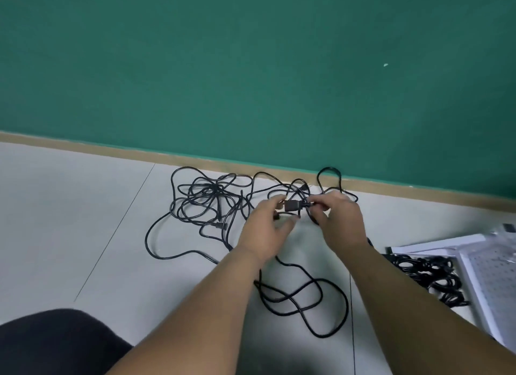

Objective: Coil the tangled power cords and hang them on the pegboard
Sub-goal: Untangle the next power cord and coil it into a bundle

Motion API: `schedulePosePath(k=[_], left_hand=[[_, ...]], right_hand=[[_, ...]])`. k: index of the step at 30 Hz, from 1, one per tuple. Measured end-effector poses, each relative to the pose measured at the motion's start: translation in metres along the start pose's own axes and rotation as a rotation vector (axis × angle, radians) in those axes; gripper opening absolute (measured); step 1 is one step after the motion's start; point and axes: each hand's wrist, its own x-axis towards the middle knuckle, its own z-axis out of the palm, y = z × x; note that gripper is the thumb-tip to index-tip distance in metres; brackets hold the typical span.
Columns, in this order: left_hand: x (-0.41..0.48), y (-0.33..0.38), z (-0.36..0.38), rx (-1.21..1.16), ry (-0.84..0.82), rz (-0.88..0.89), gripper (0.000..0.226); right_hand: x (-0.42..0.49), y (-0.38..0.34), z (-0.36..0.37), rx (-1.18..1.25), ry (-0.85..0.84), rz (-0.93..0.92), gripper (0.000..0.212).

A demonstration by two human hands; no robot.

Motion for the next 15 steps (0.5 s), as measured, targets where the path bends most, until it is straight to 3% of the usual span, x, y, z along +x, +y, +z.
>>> schedulePosePath(k=[4, 8, 12, 15], left_hand=[[0.005, 0.062, -0.027, -0.178, 0.126, 0.141, 0.034], [0.002, 0.124, -0.062, -0.204, 0.200, 0.281, 0.016], [-0.008, 0.182, -0.097, -0.258, 0.232, 0.359, 0.019], [-0.019, 0.221, -0.118, -0.531, 0.266, 0.379, 0.025]], right_hand=[[0.013, -0.039, -0.045, 0.066, 0.100, -0.092, 0.013], [0.018, -0.087, -0.103, 0.249, 0.191, -0.103, 0.009], [0.012, -0.142, -0.168, 0.492, 0.147, -0.118, 0.012], [0.002, -0.175, -0.220, 0.651, 0.108, -0.193, 0.004]])
